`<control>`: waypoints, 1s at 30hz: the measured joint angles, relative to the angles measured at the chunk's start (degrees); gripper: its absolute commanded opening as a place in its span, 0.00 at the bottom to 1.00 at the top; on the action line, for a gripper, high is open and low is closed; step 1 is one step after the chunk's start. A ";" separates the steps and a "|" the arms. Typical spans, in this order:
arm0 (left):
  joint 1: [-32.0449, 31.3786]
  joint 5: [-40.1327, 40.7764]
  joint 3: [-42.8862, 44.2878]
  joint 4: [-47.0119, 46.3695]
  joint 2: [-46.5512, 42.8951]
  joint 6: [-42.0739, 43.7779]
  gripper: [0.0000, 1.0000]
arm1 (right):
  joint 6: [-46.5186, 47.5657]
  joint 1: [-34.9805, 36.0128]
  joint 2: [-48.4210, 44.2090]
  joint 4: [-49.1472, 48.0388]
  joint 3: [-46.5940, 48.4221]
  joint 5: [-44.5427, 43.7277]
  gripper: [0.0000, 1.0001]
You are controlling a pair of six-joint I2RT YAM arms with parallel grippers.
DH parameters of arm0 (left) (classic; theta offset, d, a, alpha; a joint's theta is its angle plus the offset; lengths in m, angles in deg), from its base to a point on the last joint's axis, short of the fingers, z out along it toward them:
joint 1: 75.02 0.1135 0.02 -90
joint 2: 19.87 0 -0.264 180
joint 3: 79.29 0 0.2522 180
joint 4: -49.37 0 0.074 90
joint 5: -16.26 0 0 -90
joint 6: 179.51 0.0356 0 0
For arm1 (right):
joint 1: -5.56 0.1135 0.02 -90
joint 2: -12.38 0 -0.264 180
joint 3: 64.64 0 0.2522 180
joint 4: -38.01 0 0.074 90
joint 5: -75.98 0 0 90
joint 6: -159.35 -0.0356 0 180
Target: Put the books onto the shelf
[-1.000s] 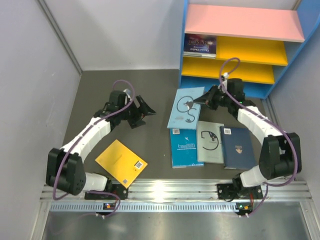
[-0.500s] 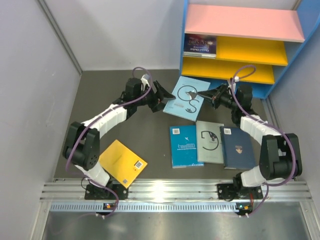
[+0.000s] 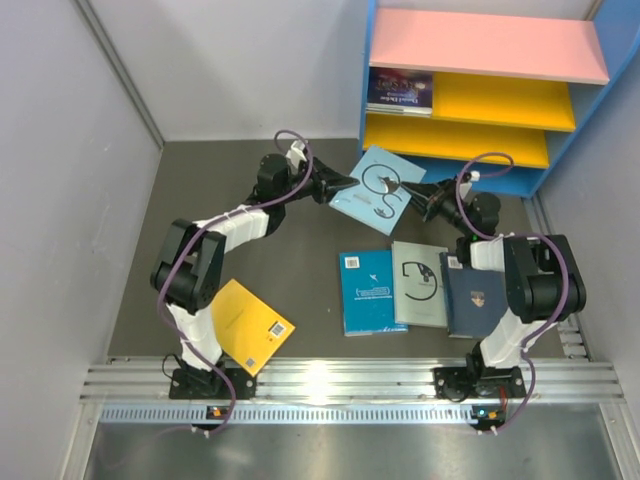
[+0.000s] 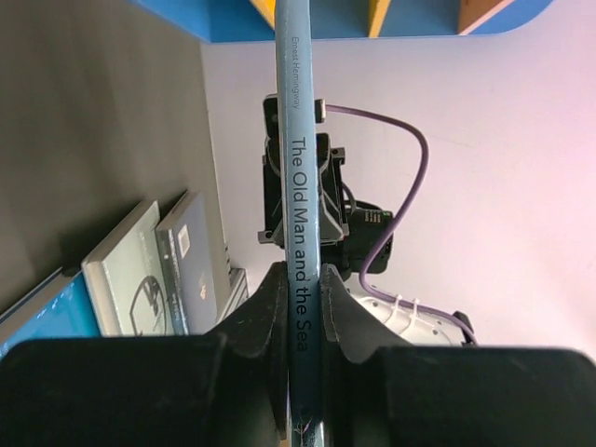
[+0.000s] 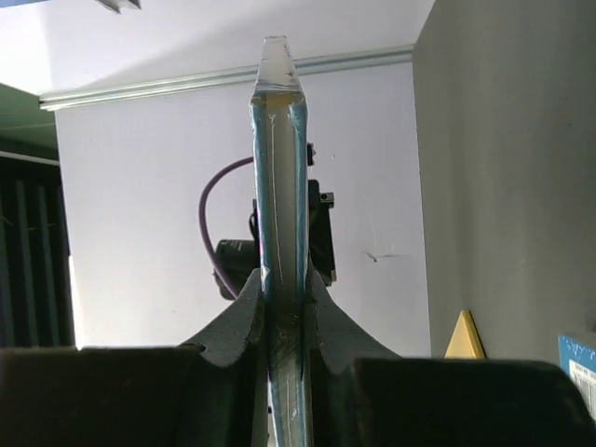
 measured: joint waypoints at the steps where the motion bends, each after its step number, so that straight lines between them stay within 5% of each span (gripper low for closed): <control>1: 0.00 -0.07 0.66 -0.48 0.35 -0.24 0.00 | 0.04 -0.11 0.00 -0.28 0.42 -0.09 0.12; 2: 0.02 -0.20 1.64 -0.52 0.79 -0.26 0.00 | 0.07 -0.28 0.00 -0.52 1.07 -0.20 0.26; 3: 0.02 -0.28 2.75 -0.59 1.14 -0.20 0.00 | -0.35 -0.44 0.00 -0.72 1.57 -0.26 0.54; 4: -0.02 -0.31 3.69 -0.70 1.66 -0.07 0.00 | -1.79 -0.50 0.00 -1.51 2.62 -0.24 0.64; 6: -0.50 -0.17 5.95 -0.90 3.32 0.02 0.00 | -2.97 -0.46 -0.02 -3.48 4.44 0.11 0.78; 10: -1.18 0.39 10.25 -2.36 7.76 -1.18 0.00 | -3.82 -0.66 -0.35 -5.25 5.20 0.33 0.83; 20: -3.48 8.81 17.53 -2.78 14.84 -3.61 0.00 | -2.45 -0.04 -7.26 -1.95 -1.84 0.87 0.76; 30: -5.07 15.43 18.99 -1.81 15.37 -3.76 0.00 | 5.14 0.26 -12.90 12.22 -2.49 -0.81 0.24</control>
